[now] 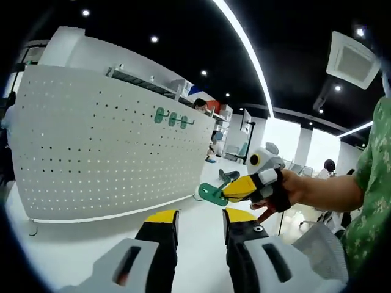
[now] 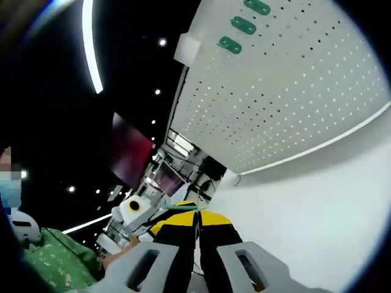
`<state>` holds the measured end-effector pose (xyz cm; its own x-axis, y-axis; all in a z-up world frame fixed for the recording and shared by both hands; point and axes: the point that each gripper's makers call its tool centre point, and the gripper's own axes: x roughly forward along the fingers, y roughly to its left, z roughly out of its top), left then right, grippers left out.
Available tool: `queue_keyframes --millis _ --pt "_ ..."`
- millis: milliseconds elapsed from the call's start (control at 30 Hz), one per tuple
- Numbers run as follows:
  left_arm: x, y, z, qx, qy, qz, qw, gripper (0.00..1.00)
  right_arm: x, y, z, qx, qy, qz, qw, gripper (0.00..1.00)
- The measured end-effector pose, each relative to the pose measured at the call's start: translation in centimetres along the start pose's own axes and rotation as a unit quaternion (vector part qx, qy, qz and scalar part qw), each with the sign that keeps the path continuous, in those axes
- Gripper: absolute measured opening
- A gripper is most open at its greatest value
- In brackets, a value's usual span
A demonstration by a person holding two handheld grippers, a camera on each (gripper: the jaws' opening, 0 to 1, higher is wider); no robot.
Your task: Insert the hook assembly into the mounting plate slot until the hook locks in place.
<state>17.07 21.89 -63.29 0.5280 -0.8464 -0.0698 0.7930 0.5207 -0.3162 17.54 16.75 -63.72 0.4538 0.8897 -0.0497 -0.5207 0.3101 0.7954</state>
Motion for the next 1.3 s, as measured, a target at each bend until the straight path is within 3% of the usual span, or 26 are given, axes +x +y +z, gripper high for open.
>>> queue_keyframes --millis 167,333,1000,1300 --pt "-0.3 -0.6 1.6 -0.057 -0.038 -0.033 0.9971 0.22 -0.1 1.4 -0.2 -0.001 0.003 0.025 0.9997 0.00" --pt "-0.4 -0.5 2.2 -0.082 -0.049 -0.047 0.9943 0.22 -0.2 2.5 -0.3 -0.003 0.002 0.047 0.9989 0.00" --pt "-0.3 -2.8 1.8 -0.141 -0.030 -0.116 0.9828 0.05 0.0 4.7 -1.5 -0.024 0.028 0.100 0.9943 0.00" --pt "-0.4 -2.8 2.2 -0.148 -0.037 -0.116 0.9815 0.03 0.0 4.7 -1.2 -0.026 0.023 0.096 0.9948 0.00"
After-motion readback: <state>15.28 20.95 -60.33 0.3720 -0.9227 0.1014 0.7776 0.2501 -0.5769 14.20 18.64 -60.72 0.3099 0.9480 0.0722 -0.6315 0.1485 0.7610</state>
